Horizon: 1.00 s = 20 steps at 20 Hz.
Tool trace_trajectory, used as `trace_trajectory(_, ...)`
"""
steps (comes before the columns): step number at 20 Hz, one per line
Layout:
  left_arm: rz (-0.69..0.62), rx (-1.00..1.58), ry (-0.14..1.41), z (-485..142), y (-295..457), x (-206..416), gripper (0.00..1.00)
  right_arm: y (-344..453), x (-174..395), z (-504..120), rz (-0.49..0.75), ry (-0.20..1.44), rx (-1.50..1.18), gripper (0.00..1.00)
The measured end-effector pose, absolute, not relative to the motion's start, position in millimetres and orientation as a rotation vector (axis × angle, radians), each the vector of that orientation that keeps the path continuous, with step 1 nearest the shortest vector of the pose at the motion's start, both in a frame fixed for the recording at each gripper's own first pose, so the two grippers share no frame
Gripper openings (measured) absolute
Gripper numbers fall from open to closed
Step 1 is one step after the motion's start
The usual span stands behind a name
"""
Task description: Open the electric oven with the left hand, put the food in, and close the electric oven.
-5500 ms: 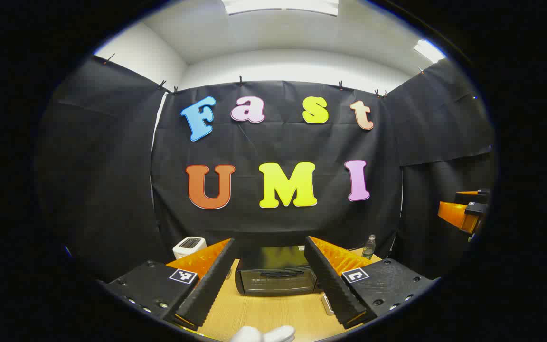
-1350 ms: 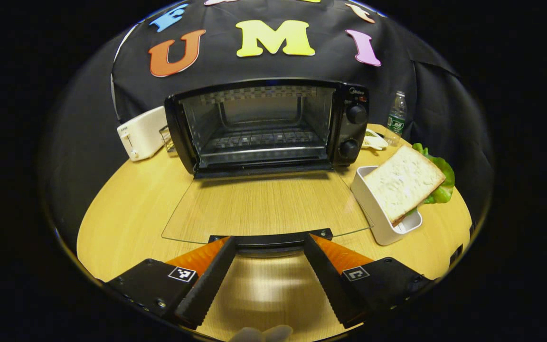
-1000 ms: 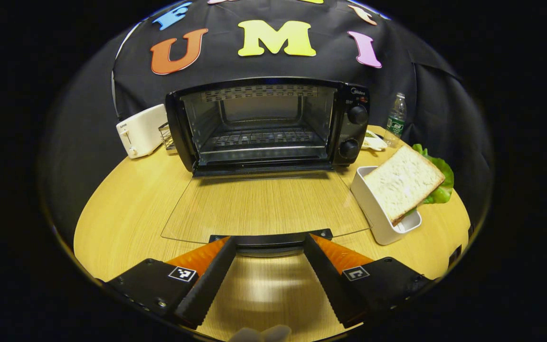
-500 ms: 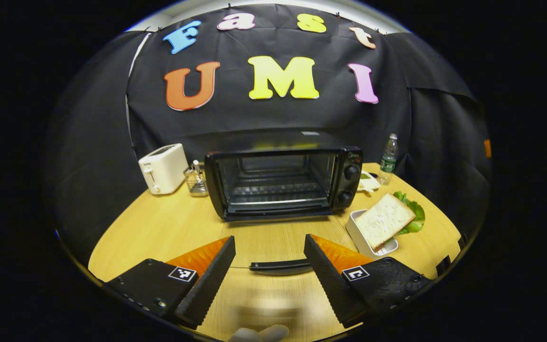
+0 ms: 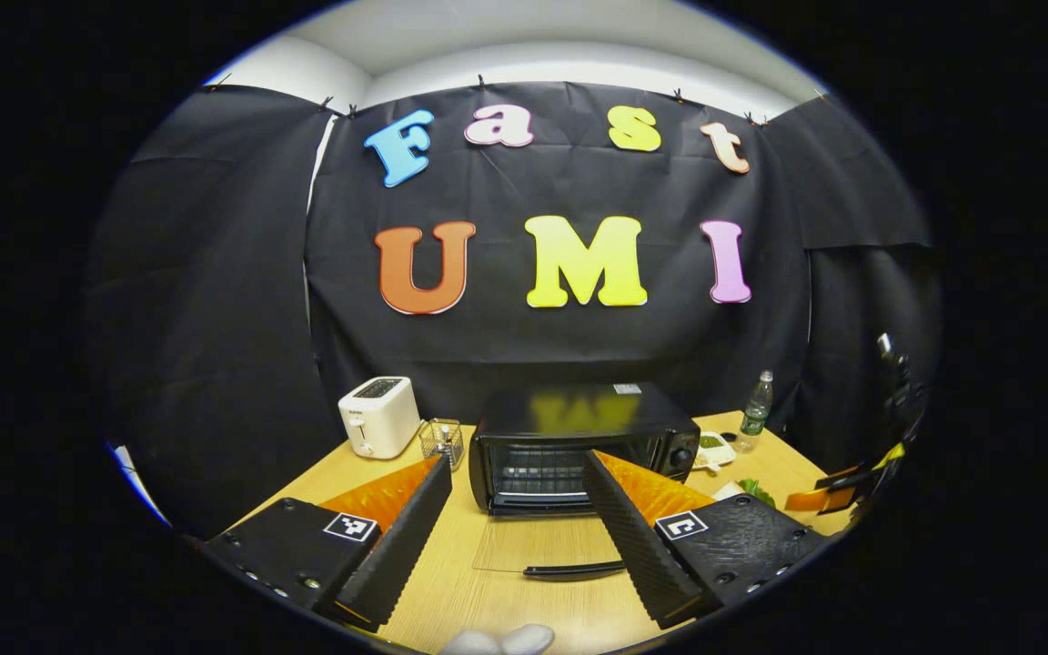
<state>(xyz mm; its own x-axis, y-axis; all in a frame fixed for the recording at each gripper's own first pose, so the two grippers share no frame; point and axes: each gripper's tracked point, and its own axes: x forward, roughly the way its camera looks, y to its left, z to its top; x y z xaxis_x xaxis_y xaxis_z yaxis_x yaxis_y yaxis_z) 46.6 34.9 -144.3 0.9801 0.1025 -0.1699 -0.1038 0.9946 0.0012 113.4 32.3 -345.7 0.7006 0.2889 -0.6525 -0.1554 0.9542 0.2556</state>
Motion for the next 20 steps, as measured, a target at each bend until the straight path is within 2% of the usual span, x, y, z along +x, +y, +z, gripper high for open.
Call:
trace_trajectory(8,0.182,-0.009,0.129,-108,36,43,0.95,64,172,-372,0.379,0.836,0.232,0.99)
trace_trajectory(9,0.187,-0.008,0.132,-107,36,43,0.95,66,177,-373,0.388,0.842,0.239,0.86)
trace_trajectory(10,0.192,-0.002,0.136,-109,36,44,0.95,69,180,-374,0.400,0.848,0.250,0.96)
trace_trajectory(11,0.201,0.007,0.139,-110,38,46,0.95,70,182,-376,0.403,0.862,0.261,0.82)
trace_trajectory(12,0.205,0.012,0.141,-109,38,46,0.95,70,183,-379,0.401,0.876,0.268,0.89)
trace_trajectory(13,0.209,0.013,0.143,-109,38,46,0.95,69,183,-380,0.407,0.884,0.270,0.81)
trace_trajectory(14,0.211,0.013,0.144,-108,38,47,0.95,70,186,-381,0.404,0.889,0.280,0.63)
trace_trajectory(16,0.223,0.013,0.149,-109,41,50,0.95,71,184,-381,0.415,0.897,0.310,0.52)
trace_trajectory(17,0.230,0.010,0.151,-108,43,51,0.95,72,183,-380,0.417,0.894,0.322,0.43)
trace_trajectory(18,0.238,0.005,0.149,-107,44,52,0.95,74,183,-378,0.424,0.892,0.328,0.47)
trace_trajectory(19,0.248,0.004,0.152,-108,45,52,0.95,76,182,-377,0.433,0.890,0.328,0.43)
trace_trajectory(20,0.258,0.005,0.154,-109,47,52,0.95,77,182,-375,0.439,0.881,0.324,0.34)
